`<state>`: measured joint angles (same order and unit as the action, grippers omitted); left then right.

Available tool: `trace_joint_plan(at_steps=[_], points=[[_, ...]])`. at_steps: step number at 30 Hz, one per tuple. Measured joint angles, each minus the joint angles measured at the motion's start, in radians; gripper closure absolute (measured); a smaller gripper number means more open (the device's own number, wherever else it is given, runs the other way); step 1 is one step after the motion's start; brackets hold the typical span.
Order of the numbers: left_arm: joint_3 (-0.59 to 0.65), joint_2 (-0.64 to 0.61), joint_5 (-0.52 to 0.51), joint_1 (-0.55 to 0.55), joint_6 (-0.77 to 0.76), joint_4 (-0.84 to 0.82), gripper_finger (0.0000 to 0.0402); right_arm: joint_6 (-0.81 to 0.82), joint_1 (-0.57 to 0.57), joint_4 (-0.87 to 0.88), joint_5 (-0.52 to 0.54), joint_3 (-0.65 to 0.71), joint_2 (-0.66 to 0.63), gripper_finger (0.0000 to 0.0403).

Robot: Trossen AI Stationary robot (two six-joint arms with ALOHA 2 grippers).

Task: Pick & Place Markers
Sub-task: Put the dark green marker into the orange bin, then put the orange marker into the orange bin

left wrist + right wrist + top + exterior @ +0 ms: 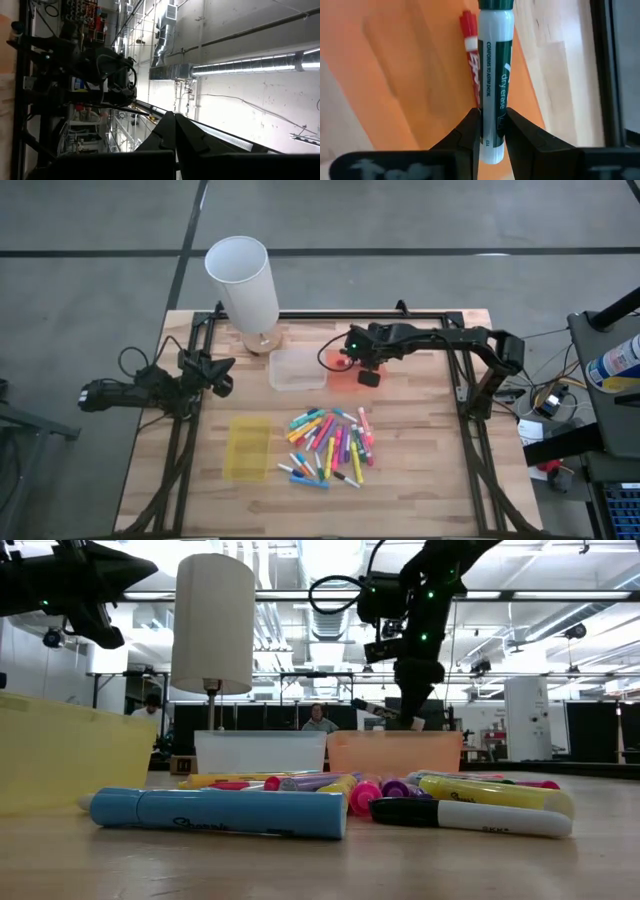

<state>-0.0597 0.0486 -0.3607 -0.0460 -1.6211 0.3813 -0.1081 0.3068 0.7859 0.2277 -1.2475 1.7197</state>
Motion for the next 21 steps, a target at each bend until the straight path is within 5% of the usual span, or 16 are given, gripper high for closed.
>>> trace_joint_plan(at_steps=[21], points=[[0.0,0.0,0.0,-0.001,0.001,0.0,0.0402,0.196,-0.001,-0.059,-0.03,0.012,0.0,0.0269]])
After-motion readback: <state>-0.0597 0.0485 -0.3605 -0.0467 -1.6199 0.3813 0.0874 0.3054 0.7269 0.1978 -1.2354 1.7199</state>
